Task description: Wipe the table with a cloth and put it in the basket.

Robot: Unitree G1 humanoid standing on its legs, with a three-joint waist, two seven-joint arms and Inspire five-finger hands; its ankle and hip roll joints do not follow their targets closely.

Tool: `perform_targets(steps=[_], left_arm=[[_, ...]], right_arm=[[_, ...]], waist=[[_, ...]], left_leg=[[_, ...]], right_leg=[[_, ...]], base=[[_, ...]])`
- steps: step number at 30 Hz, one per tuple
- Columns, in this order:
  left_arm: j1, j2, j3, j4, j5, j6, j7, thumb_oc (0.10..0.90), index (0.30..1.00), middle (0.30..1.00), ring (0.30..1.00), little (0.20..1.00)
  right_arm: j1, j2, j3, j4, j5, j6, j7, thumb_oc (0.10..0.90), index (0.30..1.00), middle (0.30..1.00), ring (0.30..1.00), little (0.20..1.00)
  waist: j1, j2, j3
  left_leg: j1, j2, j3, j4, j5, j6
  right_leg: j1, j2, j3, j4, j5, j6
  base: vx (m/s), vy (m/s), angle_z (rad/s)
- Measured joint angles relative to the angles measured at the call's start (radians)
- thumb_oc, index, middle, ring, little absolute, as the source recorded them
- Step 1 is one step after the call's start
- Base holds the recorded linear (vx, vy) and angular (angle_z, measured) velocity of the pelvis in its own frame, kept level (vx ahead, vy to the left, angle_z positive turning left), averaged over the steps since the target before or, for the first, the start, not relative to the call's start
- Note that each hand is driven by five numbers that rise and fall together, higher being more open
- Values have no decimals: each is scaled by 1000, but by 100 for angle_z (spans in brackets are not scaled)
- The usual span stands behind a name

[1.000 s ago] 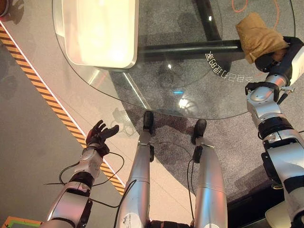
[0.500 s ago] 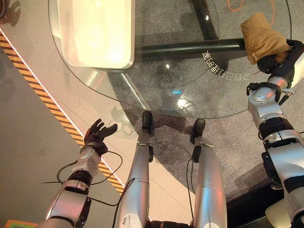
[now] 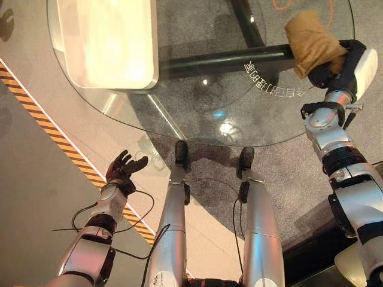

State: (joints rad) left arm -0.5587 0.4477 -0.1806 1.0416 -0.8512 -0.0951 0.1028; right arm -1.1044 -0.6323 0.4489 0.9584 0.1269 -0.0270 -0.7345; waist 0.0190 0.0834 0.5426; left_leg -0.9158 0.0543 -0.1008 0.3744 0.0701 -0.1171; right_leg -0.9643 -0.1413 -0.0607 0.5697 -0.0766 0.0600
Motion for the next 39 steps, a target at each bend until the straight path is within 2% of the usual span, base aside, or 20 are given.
perform_targets(steps=[9,18,28,32,39], left_arm=[[2,-18,1,-1,2,-2,3,800,900,900,900,900],[9,-35,1,-2,5,-6,5,800,900,900,900,900],[11,-57,0,-4,7,-6,17,800,900,900,900,900],[11,-60,0,-4,8,-6,17,800,900,900,900,900],[11,-78,0,-5,11,-7,17,800,900,900,900,900]], right_arm=[[-1,-22,87,-97,-138,83,71,100,300,300,300,200],[-5,-36,172,-155,-247,120,150,100,300,300,300,200],[-5,-38,195,-218,-306,128,215,100,300,300,300,200],[-6,-36,237,-269,-327,127,264,100,300,300,300,200],[-3,14,282,-316,-367,110,335,100,300,300,300,200]], waist=[[5,3,-1],[22,8,-3],[34,12,-4],[35,14,-4],[47,14,-4]], left_leg=[[11,6,3,-10,6,-5],[42,14,3,-44,18,-10],[43,15,2,-42,21,-15],[44,15,2,-42,21,-15],[44,14,2,-41,21,-15]], right_leg=[[0,4,-1,6,2,-6],[1,8,-2,24,-13,-15],[1,8,-4,37,-16,-23],[1,8,-4,39,-17,-23],[1,7,-4,41,-17,-23]], base=[[0,1,0],[0,0,0],[0,0,0],[0,0,0],[0,0,0]])
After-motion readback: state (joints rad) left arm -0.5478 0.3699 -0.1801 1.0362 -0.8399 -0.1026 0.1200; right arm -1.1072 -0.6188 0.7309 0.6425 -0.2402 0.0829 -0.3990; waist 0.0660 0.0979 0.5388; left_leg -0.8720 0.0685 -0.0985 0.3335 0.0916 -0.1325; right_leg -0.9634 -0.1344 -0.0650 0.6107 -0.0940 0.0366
